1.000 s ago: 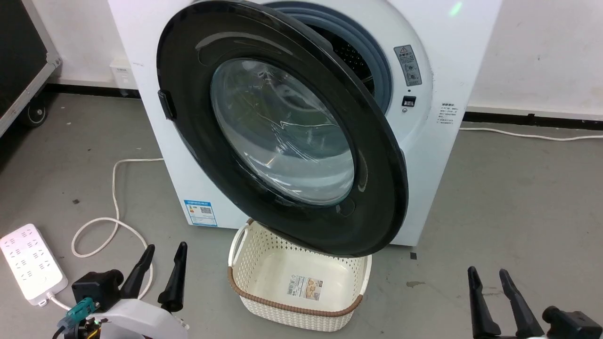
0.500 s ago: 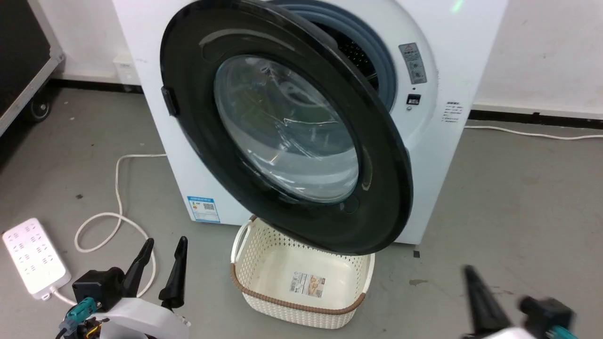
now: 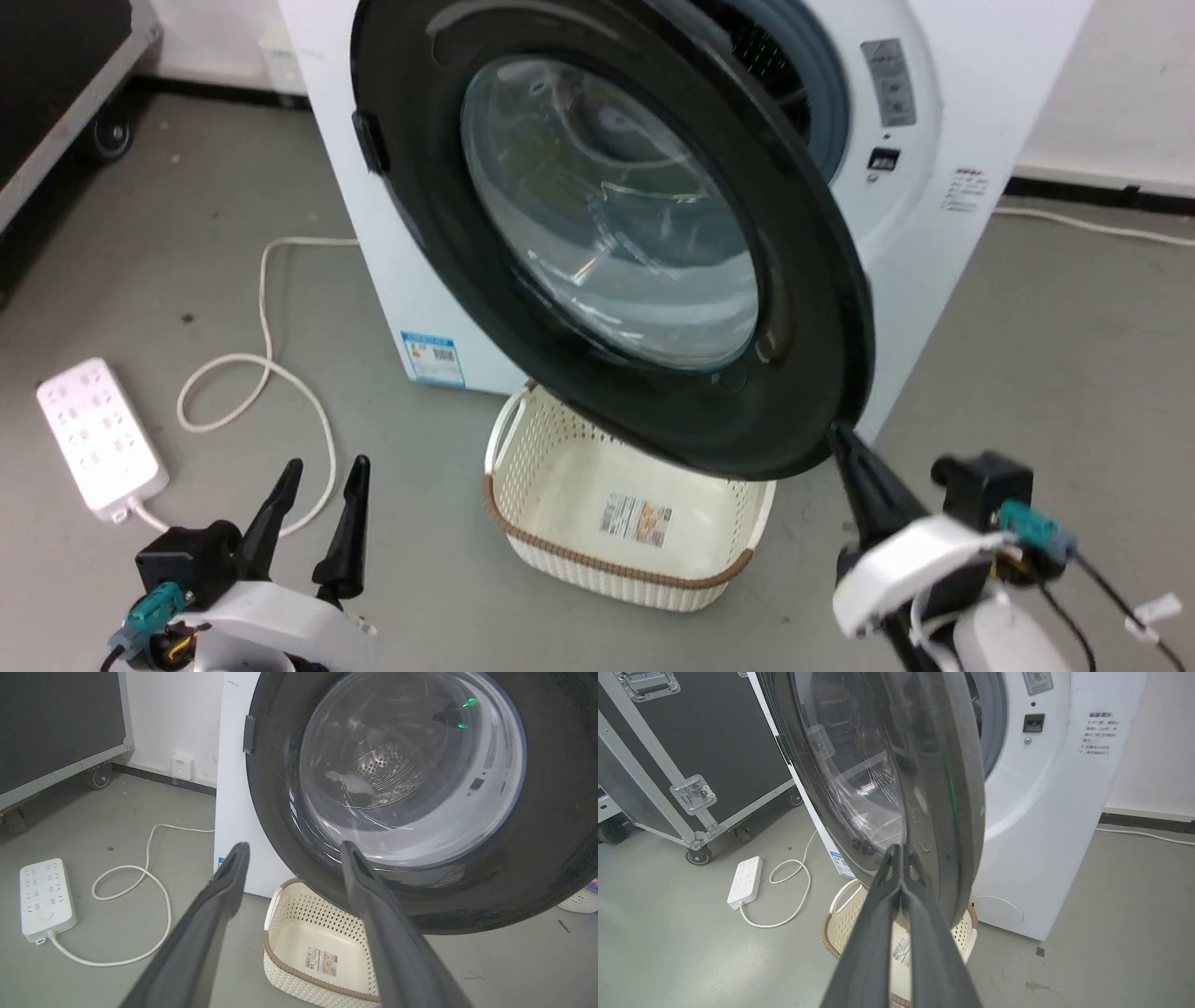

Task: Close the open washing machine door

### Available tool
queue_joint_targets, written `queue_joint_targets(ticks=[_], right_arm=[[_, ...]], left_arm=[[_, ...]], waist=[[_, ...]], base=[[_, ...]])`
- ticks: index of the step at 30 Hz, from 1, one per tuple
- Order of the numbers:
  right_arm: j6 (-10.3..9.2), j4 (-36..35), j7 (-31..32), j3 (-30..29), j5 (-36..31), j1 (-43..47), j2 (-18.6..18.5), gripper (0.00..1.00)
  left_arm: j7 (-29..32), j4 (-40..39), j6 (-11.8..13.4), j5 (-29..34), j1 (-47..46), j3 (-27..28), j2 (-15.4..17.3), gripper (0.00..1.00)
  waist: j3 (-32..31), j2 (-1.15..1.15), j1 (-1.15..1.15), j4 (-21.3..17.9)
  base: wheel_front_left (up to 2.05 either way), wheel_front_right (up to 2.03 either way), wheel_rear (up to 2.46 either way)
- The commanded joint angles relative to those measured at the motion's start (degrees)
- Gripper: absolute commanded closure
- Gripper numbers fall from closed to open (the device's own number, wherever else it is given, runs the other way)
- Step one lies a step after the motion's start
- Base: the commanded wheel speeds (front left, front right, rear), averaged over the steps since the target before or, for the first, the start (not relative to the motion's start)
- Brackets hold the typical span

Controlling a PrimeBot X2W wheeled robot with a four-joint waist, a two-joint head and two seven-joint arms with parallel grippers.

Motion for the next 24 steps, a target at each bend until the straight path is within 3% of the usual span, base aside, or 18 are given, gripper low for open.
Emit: queue_joint_targets(ticks=[1,10,24], right_arm=[[0.05,1.9,-0.96,-0.55,-0.14,-2.59,-0.01,1.0],[0.05,11.54,-4.48,-5.3,-2.4,-11.79,-0.01,1.0],[0.05,19.27,-6.2,-19.58,-11.63,-25.93,-0.01,1.0]], left_arm=[[-0.18,-0.23,-0.08,0.02,-1.03,0.32,-0.14,0.0],[-0.25,0.06,-1.14,0.24,-2.94,1.25,0.0,0.0],[-0.3,-0.45,-3.58,1.42,-7.05,2.2,-0.21,0.0]], waist=[[1.23,0.0,0.0,0.42],[4.12,0.0,0.0,0.92],[9.98,0.0,0.0,3.84]], base=[[0.0,0.0,0.0],[0.0,0.0,0.0],[0.0,0.0,0.0]])
